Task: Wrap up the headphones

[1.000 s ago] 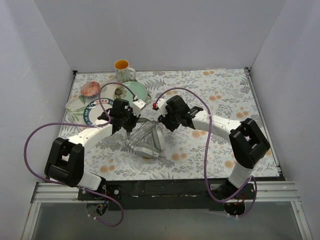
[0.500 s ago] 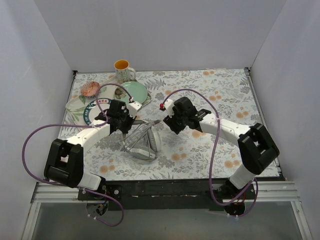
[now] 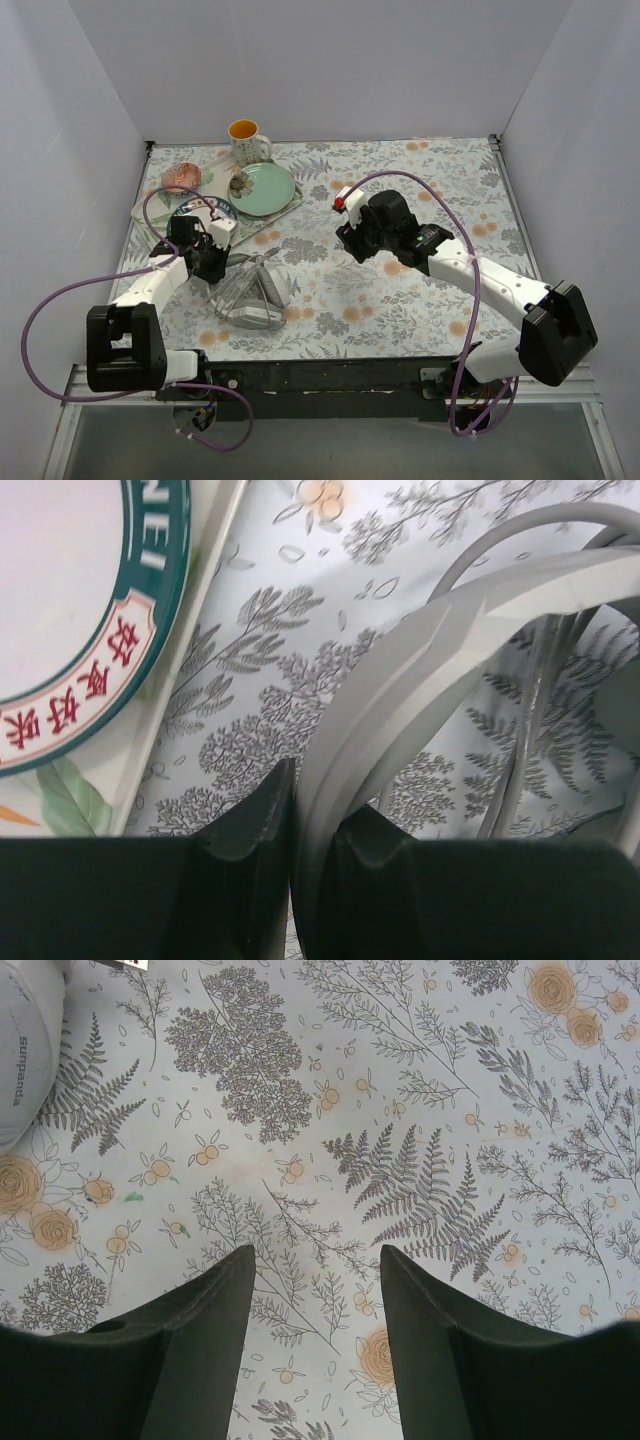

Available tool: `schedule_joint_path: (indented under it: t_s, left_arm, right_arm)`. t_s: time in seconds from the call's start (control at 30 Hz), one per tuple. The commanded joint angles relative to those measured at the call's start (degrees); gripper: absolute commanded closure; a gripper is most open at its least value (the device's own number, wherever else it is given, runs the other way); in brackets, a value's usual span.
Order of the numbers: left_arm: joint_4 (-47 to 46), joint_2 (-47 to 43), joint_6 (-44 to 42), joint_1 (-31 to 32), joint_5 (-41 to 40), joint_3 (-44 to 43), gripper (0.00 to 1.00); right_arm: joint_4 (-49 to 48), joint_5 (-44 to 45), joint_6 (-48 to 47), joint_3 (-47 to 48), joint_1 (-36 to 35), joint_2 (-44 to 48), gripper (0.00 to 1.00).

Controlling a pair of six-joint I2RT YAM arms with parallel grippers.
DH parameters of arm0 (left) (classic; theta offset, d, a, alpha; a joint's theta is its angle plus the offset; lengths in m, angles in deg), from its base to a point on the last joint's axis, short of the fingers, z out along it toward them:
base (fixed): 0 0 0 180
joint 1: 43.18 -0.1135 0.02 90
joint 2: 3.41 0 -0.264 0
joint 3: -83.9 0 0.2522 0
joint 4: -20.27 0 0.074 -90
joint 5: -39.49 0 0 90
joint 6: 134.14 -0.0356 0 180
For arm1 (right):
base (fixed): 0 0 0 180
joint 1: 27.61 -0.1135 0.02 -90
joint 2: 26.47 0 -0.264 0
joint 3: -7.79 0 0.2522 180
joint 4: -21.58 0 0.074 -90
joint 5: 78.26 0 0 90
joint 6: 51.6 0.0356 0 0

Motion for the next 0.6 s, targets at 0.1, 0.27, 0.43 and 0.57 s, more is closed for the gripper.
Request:
schedule_joint_path:
  t_s: [0.1, 0.27, 0.43, 0.57]
  left_arm:
    - [-1.91, 0.31, -0.37, -3.35, 2.56, 1.76, 0.71]
    - [-2.0, 0.14, 3.76, -3.43, 1.77, -1.23, 0.48]
    - [-2.61, -0.65, 5.43, -3.43, -6.81, -3.43, 0.25]
    - [-2.09, -1.09, 5.7, -3.43, -15.27, -5.62, 0.03]
  right_arm:
    - [-2.32, -1.03, 1.44, -1.31, -0.08, 3.74, 0.39]
    - [-2.67, -1.65, 2.05, -2.27, -0.08, 4.45, 0.38]
    - [-3.45, -1.47, 1.97, -3.68, -0.08, 5.68, 0.38]
    - [-3.72, -0.07, 1.79, -4.38, -0.08, 6.56, 0.38]
